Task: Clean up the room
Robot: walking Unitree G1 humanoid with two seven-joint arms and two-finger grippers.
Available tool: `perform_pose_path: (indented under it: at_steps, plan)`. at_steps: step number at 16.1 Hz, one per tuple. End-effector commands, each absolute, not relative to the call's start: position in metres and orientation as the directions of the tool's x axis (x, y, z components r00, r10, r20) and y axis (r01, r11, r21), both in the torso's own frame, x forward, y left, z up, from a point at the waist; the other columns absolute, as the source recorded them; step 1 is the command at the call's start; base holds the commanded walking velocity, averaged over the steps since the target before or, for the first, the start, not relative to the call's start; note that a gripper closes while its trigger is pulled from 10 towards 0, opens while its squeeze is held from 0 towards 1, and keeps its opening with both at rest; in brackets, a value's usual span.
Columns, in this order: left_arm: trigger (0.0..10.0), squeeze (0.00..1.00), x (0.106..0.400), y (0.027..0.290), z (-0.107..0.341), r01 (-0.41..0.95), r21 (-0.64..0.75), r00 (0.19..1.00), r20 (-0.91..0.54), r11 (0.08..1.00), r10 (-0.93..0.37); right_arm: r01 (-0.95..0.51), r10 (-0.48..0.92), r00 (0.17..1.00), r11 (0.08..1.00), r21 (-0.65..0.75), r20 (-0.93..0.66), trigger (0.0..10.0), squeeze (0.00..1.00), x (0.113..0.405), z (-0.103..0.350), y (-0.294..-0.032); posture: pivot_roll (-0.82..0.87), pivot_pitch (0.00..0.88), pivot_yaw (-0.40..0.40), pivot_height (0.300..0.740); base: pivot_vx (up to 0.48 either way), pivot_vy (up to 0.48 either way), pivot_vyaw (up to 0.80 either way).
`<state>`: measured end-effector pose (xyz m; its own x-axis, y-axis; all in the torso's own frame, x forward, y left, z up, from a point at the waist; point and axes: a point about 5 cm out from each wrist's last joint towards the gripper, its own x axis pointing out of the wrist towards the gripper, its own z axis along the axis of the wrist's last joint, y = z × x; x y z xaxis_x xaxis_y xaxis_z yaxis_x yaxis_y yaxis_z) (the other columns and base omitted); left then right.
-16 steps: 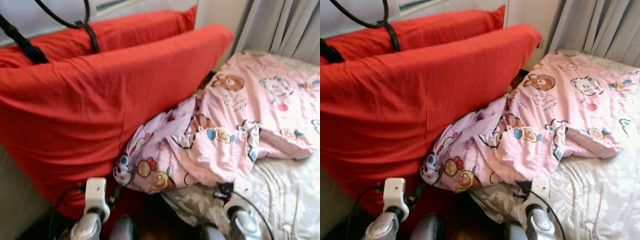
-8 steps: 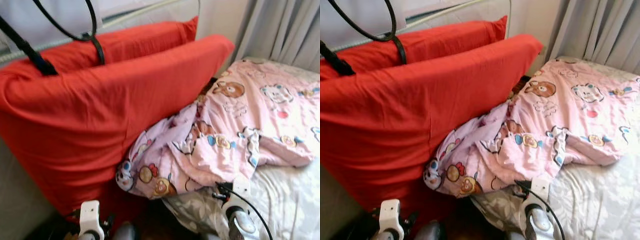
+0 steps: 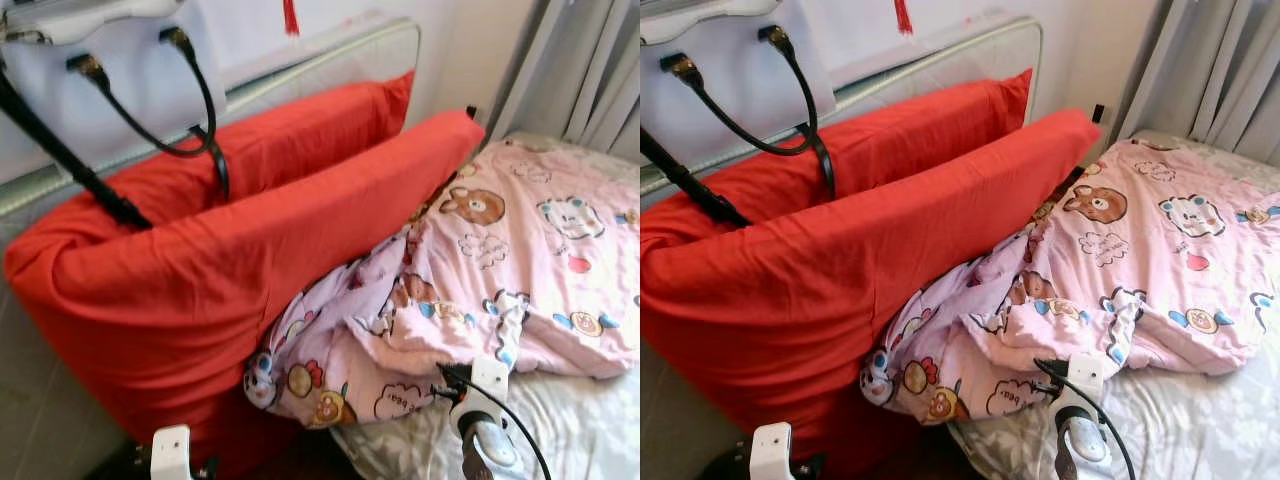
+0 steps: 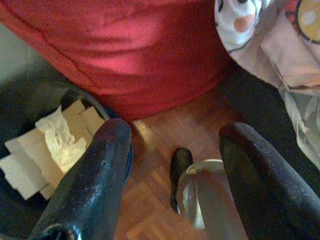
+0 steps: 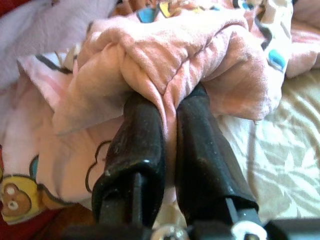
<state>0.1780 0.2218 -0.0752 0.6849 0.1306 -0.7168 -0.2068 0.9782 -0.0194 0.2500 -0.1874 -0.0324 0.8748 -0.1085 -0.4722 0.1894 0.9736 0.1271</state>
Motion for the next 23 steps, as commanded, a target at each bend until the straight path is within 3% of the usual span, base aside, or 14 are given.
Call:
perform_pose_path:
  at_steps: [1,2,3,4,8,23]
  plan:
    - [10.0,0.0,0.168,0.223,-0.08,-0.222,-0.011,0.652,-0.745,0.975,0.14,0.182,-0.11,0.881,0.976,0.116,-0.46,4.7,0.0,0.25,-0.031,-0.189,0.05,0.0,-0.021,0.74,0.0,0.0,0.0]
    - [10.0,0.0,0.168,0.223,-0.081,-0.221,-0.011,0.65,-0.747,0.975,0.139,0.184,-0.111,0.882,0.976,0.117,-0.458,0.0,0.0,0.251,-0.031,-0.189,0.06,0.0,-0.027,0.74,0.0,0.0,0.0]
    - [10.0,0.0,0.168,0.221,-0.081,-0.21,-0.01,0.65,-0.748,0.978,0.132,0.191,-0.115,0.88,0.974,0.12,-0.46,8.2,0.0,0.252,-0.03,-0.189,0.06,0.0,-0.03,0.74,0.0,0.0,0.0]
    - [10.0,0.0,0.169,0.221,-0.081,-0.205,-0.011,0.652,-0.747,0.979,0.129,0.191,-0.113,0.881,0.974,0.125,-0.46,10.0,0.0,0.254,-0.029,-0.188,0.06,0.0,-0.028,0.74,0.0,0.0,0.0]
    - [10.0,0.0,0.168,0.222,-0.081,-0.2,-0.01,0.653,-0.747,0.98,0.126,0.195,-0.116,0.883,0.972,0.131,-0.455,10.0,0.0,0.255,-0.028,-0.186,0.07,0.0,-0.026,0.74,0.0,0.0,0.0]
    - [10.0,0.0,0.152,0.227,-0.087,-0.225,-0.009,0.607,-0.783,0.974,0.133,0.311,-0.278,0.88,0.95,0.026,-0.385,10.0,0.0,0.256,-0.02,-0.203,0.07,0.0,-0.022,0.74,-0.274,0.0,0.0]
